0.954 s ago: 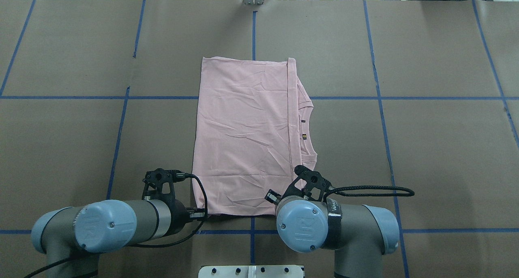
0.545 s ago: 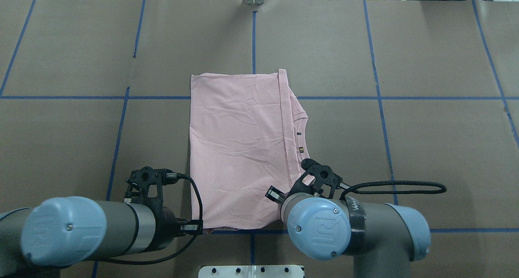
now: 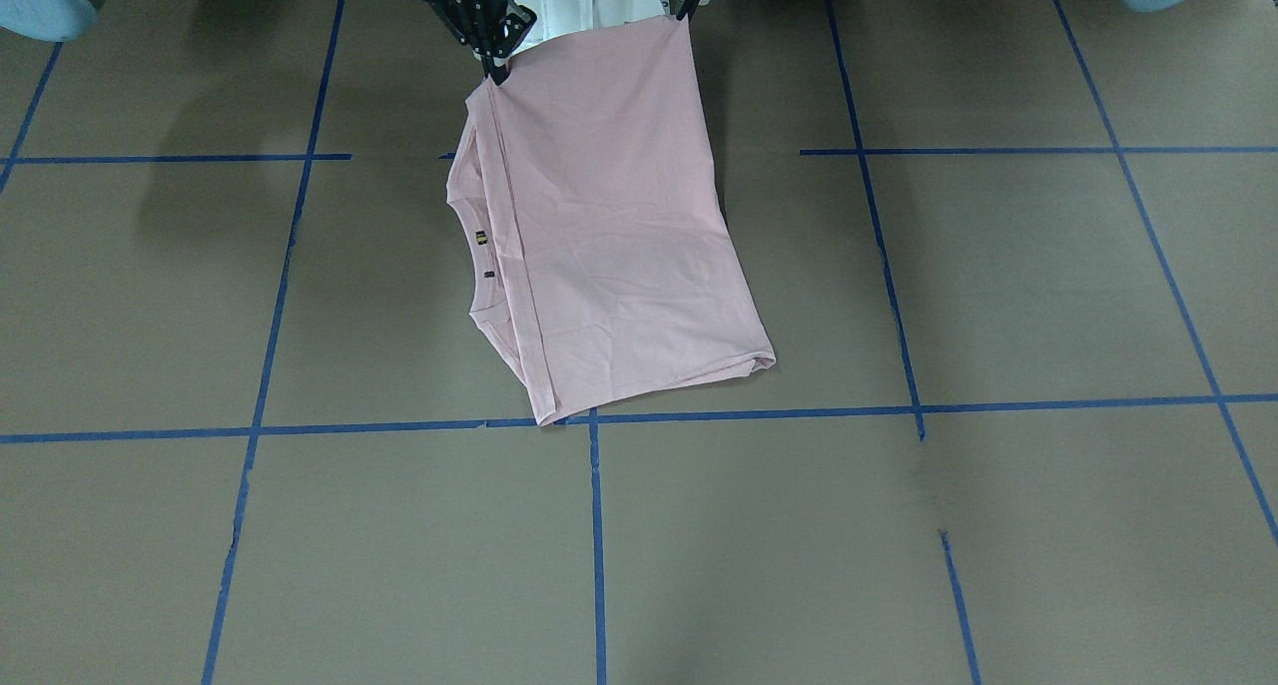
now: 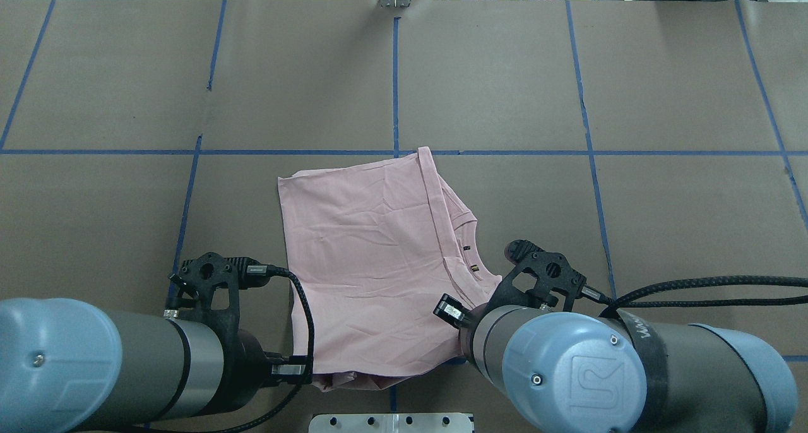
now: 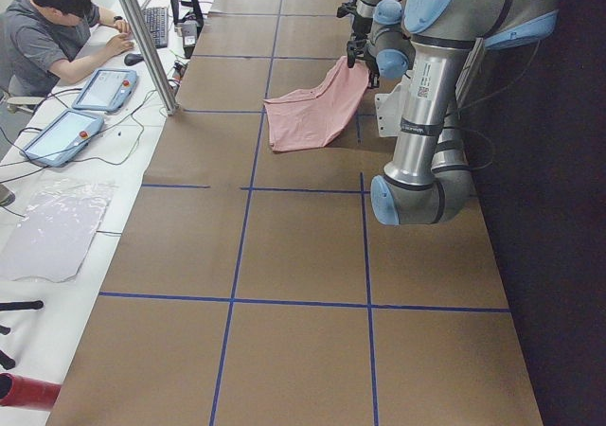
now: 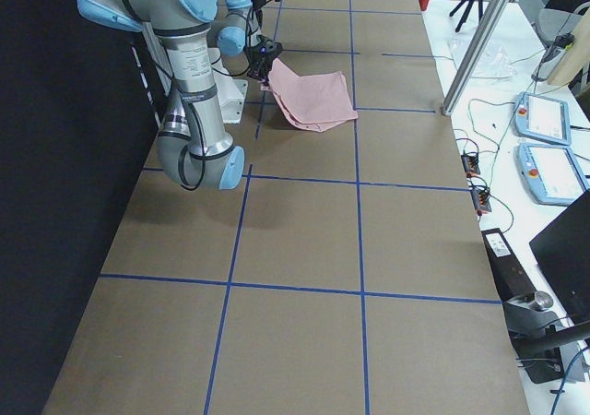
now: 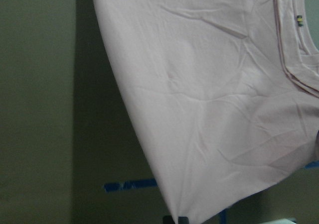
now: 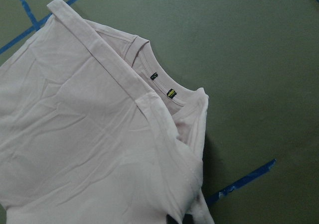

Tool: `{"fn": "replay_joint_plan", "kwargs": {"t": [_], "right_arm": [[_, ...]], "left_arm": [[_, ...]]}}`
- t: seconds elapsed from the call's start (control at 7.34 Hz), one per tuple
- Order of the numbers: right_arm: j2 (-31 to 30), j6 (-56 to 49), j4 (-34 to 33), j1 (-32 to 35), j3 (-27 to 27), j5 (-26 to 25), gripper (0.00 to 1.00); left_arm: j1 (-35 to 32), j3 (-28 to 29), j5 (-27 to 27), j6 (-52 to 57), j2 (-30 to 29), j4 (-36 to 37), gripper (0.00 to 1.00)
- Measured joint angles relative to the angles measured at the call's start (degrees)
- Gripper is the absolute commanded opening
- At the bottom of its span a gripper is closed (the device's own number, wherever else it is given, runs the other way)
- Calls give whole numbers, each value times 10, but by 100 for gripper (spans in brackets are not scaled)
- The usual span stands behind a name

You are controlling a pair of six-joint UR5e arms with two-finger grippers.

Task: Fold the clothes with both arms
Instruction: 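Lift the near edge with both grippers and fold it farther away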

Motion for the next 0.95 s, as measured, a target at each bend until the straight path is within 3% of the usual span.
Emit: {"fn": "replay_joint_plan", "kwargs": {"t": [0.41, 0.95], "right_arm": [[44, -39, 13, 42, -68, -1, 0], [82, -111, 125, 125, -208, 5, 0]], "left_arm": [[-43, 58, 1, 42, -18, 3, 0], [-112, 123, -1, 96, -31, -6, 0]]}}
